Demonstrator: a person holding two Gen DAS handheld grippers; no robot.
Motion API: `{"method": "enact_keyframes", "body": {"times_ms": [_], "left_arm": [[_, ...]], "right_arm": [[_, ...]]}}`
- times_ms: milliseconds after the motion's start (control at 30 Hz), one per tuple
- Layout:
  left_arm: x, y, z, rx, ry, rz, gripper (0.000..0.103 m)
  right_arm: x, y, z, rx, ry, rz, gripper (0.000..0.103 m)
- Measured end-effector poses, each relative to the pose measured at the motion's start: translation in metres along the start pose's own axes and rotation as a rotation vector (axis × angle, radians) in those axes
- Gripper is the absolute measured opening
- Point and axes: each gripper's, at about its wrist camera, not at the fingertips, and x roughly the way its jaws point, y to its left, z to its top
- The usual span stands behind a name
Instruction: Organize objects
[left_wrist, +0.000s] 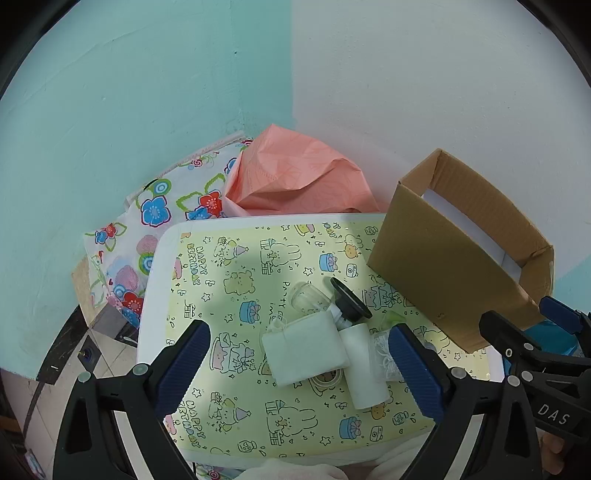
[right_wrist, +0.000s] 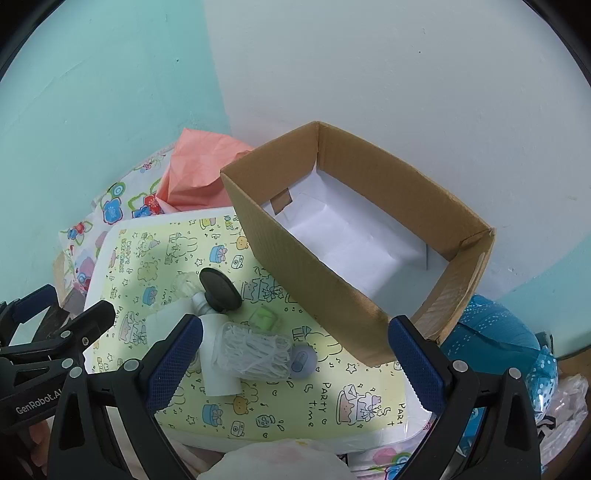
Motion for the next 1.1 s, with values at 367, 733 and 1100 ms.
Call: {"method": "enact_keyframes", "body": {"times_ms": [367,733,1100], "left_arm": [[0.0000,-0.0001,0.0004,-0.017,0.000,0.016,0.098],[-0.0001,0.0003,0.0002,-0.036,0.001,0.033,0.097],[0.0006,0.0019,-0.0005,-0.066,0.002,0.049,0.097]], "right_arm": [[-0.0004,0.0012,0.0007,-0.015,-0.003,0.005,0.102],[0.0008,0.0030,0.0001,-0.060,-0.013,0.018,0.102],[0.0021,0.0031,0.0014,-0.119,-0.033,0.042,0.102]]}}
